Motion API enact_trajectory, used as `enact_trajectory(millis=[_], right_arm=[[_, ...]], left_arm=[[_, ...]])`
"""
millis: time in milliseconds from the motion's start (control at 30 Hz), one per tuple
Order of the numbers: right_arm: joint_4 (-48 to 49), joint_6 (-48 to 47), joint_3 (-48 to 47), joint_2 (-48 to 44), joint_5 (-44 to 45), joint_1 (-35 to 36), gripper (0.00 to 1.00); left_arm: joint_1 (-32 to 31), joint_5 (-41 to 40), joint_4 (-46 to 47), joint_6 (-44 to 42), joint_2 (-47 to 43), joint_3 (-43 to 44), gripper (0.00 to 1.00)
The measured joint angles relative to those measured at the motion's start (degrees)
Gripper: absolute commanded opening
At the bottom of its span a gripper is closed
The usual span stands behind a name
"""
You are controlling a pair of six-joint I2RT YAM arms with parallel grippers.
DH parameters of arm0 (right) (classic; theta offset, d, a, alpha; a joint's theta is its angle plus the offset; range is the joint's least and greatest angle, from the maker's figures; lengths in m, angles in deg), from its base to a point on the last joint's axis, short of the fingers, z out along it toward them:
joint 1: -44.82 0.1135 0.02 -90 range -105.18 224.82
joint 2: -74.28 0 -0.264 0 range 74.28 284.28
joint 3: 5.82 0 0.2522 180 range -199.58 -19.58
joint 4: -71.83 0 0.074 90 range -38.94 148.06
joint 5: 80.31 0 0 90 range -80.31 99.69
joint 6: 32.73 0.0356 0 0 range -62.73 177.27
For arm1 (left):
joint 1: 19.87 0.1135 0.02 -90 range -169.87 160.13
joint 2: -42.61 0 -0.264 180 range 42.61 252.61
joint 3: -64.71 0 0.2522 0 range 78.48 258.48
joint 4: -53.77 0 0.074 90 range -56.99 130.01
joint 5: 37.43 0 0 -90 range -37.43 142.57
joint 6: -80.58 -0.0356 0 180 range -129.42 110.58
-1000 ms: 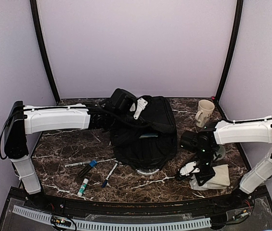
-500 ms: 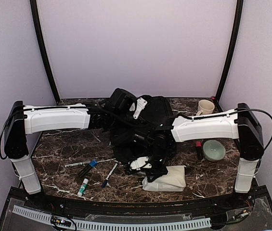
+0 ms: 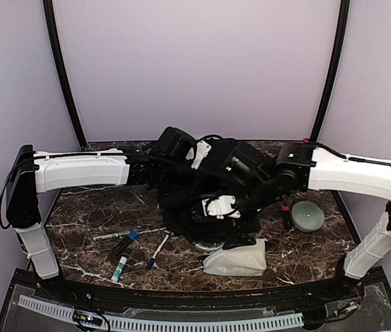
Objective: Pack the student bag
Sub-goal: Move the pencil case to the center of the board, then place the largest pocket of the bag in the student bag.
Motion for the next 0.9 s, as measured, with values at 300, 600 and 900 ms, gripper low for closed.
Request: enact_trajectory(millis=[300, 600, 900], right_arm=[[2.6, 3.7, 6.8, -11.6, -0.1, -12.3, 1.0], [2.0, 6.0, 19.5, -15.9, -1.6, -14.2, 1.0], [5.5, 6.7, 25.3, -18.4, -2.7, -13.9, 1.0]], left_arm=[[0.0, -0.1, -0.7, 0.0, 0.5, 0.6, 0.0], [2.3, 2.5, -0.7, 2.9, 0.5, 0.9, 0.0], [5.8, 10.1, -0.7, 8.6, 3.3, 3.4, 0.0]])
